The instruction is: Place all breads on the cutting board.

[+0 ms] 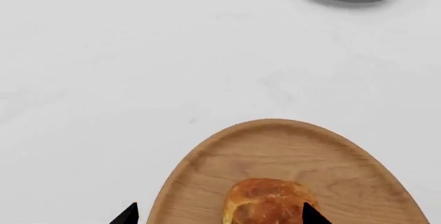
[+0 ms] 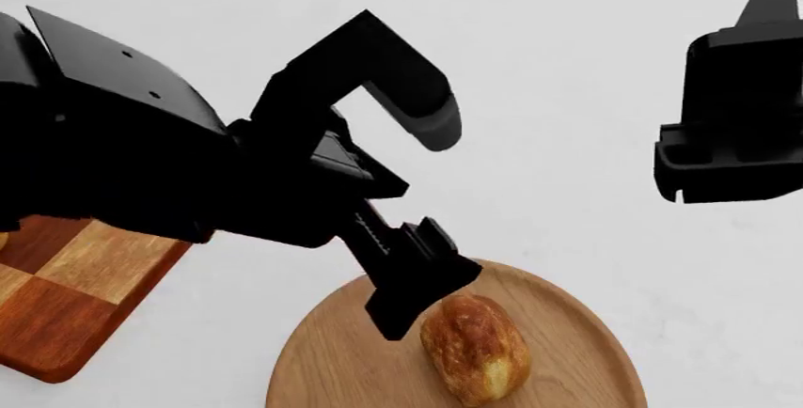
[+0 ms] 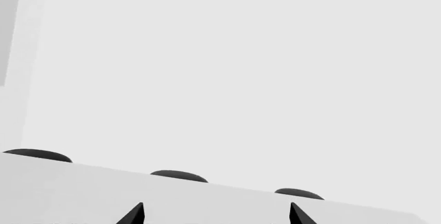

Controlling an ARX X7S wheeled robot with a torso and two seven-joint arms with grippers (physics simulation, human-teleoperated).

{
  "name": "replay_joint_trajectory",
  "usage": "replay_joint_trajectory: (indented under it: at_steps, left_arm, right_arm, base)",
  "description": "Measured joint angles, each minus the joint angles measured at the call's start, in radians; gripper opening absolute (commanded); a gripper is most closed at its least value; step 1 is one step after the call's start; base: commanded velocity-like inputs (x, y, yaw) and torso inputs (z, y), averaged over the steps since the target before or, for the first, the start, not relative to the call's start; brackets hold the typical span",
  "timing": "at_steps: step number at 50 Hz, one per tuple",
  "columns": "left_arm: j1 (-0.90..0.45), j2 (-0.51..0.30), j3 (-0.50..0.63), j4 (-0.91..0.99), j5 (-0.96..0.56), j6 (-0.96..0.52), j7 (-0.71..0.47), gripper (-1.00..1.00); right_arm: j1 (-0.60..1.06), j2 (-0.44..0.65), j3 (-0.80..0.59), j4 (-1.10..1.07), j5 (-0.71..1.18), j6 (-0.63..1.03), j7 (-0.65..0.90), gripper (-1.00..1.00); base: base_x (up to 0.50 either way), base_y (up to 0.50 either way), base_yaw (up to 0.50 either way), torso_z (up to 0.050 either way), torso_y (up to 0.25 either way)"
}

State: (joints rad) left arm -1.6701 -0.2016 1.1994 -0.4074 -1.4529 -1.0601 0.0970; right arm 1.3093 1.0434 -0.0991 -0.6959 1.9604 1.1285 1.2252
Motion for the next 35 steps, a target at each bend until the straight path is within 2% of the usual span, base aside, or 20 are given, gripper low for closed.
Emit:
replay_joint_trajectory:
  at_steps: [22, 35]
  left_arm:
    - [0.057, 0.1, 0.042, -0.016, 0.029, 0.046, 0.053, 1.0]
    - [0.09, 0.124, 0.086, -0.015, 0.047, 0.048, 0.049, 1.0]
  right_arm:
    - [0.031, 0.033, -0.02, 0.004, 0.045, -0.012, 0.034, 1.0]
    - [-0.076, 0.063, 0.071, -0.021, 0.013, -0.029, -0.017, 1.0]
  base:
    - [0.0, 0.0, 0.0, 0.0, 0.0]
    - [0.0, 0.0, 0.0, 0.0, 0.0]
